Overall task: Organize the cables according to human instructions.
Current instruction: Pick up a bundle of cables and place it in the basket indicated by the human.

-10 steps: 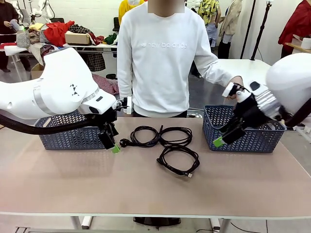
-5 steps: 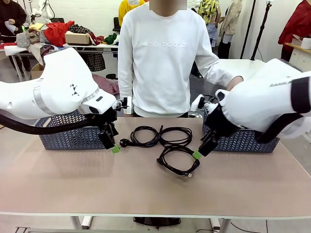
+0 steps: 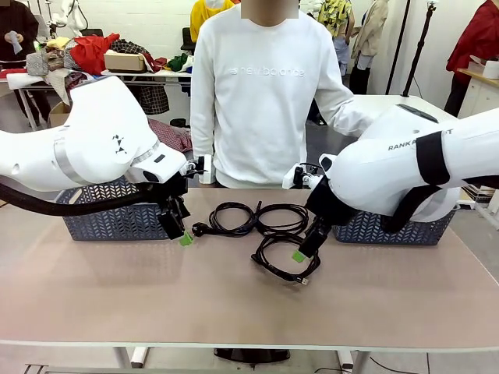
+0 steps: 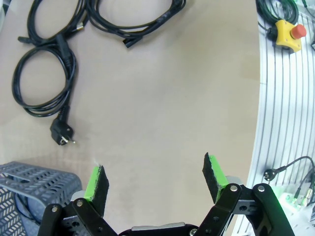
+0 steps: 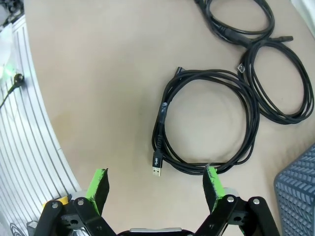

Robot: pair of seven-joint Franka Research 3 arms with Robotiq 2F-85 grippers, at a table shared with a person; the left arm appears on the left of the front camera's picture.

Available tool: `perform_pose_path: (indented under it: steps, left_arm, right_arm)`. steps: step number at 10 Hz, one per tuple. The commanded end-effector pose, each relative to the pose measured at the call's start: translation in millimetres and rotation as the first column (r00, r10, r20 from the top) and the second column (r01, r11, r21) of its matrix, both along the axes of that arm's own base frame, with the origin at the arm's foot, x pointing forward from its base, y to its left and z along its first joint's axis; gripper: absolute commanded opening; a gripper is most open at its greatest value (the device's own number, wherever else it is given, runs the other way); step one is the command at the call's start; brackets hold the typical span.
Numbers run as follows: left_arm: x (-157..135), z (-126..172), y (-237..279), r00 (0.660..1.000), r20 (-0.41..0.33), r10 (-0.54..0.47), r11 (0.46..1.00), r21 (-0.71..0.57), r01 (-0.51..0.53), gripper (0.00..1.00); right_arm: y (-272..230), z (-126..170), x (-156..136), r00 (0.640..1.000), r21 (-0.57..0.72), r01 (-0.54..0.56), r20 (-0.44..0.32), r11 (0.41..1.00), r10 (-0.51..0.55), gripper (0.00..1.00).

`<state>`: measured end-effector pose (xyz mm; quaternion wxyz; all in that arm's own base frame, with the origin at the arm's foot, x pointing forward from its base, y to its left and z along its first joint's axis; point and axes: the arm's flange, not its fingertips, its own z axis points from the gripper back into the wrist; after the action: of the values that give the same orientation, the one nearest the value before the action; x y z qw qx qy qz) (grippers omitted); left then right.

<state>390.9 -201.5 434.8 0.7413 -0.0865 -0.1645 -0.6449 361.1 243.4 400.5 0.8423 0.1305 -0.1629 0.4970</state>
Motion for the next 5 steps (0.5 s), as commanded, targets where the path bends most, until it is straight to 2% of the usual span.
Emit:
perform_pose_path:
  steps: [1, 5]
  left_arm:
    - [0.2, 1.3, 1.1, 1.000, -0.008, 0.007, 1.000, -0.001, -0.007, 1.00]
    - [0.2, 1.3, 1.1, 1.000, -0.008, 0.007, 1.000, -0.001, -0.007, 1.00]
  right_arm:
    - [0.1, 0.4, -2.8, 1.000, -0.001, -0.004, 0.003, 1.000, 0.004, 1.00]
    - [0.1, 0.4, -2.8, 1.000, -0.001, -0.004, 0.003, 1.000, 0.004, 1.00]
